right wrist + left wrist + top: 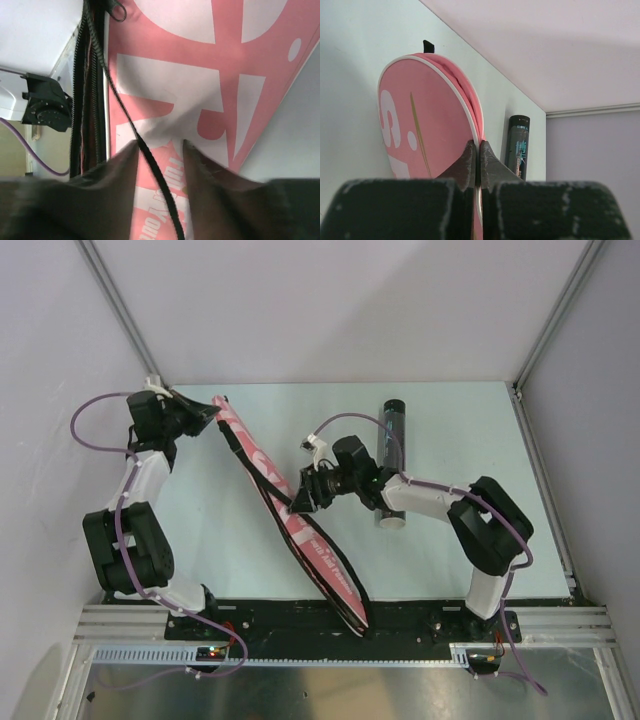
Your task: Pack up the badminton gear
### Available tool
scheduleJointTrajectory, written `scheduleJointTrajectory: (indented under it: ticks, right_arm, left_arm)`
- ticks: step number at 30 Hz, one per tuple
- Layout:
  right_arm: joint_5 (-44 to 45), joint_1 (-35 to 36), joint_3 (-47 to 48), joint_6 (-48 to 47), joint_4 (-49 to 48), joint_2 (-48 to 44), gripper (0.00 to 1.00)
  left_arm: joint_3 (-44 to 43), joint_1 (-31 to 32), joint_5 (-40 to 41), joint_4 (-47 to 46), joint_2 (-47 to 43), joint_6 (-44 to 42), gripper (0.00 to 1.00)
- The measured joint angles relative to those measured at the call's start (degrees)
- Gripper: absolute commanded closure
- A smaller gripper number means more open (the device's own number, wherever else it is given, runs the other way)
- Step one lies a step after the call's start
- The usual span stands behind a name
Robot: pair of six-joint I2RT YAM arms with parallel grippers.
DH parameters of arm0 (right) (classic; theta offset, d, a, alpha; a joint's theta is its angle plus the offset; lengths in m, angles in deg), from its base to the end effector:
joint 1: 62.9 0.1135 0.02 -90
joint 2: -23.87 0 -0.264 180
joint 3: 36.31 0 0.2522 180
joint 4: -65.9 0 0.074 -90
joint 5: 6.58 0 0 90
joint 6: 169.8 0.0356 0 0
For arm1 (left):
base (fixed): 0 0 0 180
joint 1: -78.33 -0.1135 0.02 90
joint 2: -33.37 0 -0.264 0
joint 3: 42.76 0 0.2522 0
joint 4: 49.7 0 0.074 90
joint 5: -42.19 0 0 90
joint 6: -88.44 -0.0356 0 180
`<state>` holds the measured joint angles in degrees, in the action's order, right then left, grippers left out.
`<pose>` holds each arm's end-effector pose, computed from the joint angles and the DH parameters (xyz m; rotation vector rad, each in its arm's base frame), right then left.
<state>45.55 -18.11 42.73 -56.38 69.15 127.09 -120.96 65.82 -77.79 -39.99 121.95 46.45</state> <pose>0.2692 0.2981 0.2202 -0.8584 2.0763 1.3742 0.3553 0.0606 0.2960 -0.6662 1.8650 -0.9113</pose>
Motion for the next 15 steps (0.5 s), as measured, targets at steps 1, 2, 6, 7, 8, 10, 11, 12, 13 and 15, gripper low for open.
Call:
scheduleJointTrajectory:
  ticks: [1,2,6,7,8,10,11,12,13,15]
  right_arm:
    - [-0.2,0.0,0.2,-0.4,0.1,0.3,0.79]
    - [-0.2,0.0,0.3,-0.4,0.5,0.4,0.86]
    - [0.2,0.1,0.7,0.2,2.7,-0.3,0.95]
    - [0.5,0.1,0.7,0.5,3.4,-0.8,0.95]
    - [1.0,0.1,0.7,1.0,4.3,-1.6,0.95]
    - [2.3,0.2,1.1,1.9,6.1,-3.9,0.97]
    - [2.9,0.2,1.3,2.3,6.9,-5.2,0.98]
    - [3.5,0.5,1.7,2.7,7.6,-6.7,0.99]
    - [4.1,0.6,2.5,3.4,8.2,-8.3,0.99]
    - [5.0,1.4,4.3,4.5,8.5,-10.5,1.0]
  left_arm:
    - [0.0,0.0,0.0,0.0,0.0,0.0,1.0]
    - [0.0,0.0,0.1,0.0,0.0,0.0,1.0]
    - [0.7,0.0,1.5,0.2,-0.7,-0.3,1.0]
    - [0.9,0.0,2.0,0.3,-0.9,-0.4,1.0]
    - [1.0,0.0,2.6,0.5,-1.1,-0.5,1.0]
    - [1.0,0.0,3.2,0.7,-1.2,-0.5,1.0]
    - [1.1,0.0,3.5,0.8,-1.2,-0.5,1.0]
    - [1.2,0.0,3.8,0.8,-1.2,-0.4,1.0]
    - [1.4,0.0,4.2,0.7,-1.2,-0.4,1.0]
    - [1.6,0.0,4.6,0.7,-1.3,-0.4,1.0]
